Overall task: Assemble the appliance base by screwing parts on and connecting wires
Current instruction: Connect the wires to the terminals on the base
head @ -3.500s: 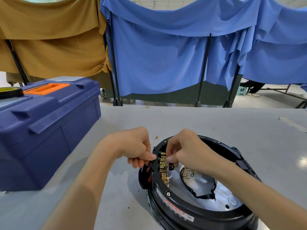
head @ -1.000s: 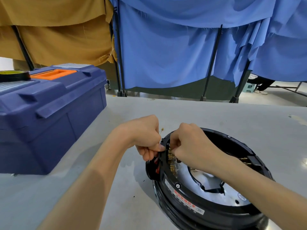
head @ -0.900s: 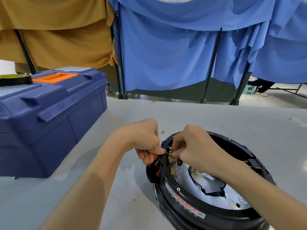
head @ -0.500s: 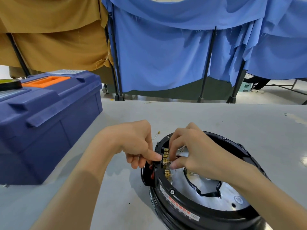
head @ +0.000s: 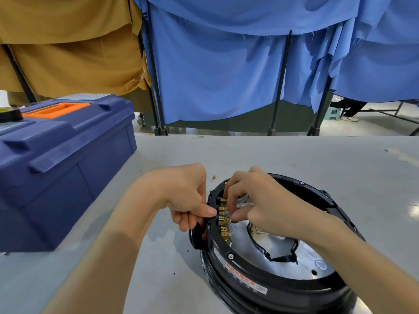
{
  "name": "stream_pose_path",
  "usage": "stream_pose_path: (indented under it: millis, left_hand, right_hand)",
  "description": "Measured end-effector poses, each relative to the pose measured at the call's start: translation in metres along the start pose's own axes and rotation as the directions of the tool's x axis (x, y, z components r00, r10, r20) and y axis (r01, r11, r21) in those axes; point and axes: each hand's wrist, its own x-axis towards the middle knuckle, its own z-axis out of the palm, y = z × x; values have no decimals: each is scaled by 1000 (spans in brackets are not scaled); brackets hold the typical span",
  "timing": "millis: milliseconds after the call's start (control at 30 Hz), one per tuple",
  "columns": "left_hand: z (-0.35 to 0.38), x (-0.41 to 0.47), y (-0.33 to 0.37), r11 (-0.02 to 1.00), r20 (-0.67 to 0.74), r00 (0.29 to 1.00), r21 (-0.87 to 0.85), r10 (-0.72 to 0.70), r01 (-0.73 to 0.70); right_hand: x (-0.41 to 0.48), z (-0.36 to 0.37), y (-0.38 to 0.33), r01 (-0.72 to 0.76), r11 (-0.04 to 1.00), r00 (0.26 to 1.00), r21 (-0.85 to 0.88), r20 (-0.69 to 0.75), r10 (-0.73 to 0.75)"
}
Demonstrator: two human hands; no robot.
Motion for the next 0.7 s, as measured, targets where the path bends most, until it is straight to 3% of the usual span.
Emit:
stream_pose_path:
  millis: [400,700]
  left_hand:
    - [1,0,0,1000,-10,1000,2,-7,7]
    - [2,-1,2,1000,-18,1000,23,-19,19]
  right_hand:
    - [-2,5,-8,28,995,999,-93,-38,-32]
    - [-1,6,-7,-12,998,996,-54,-84,8]
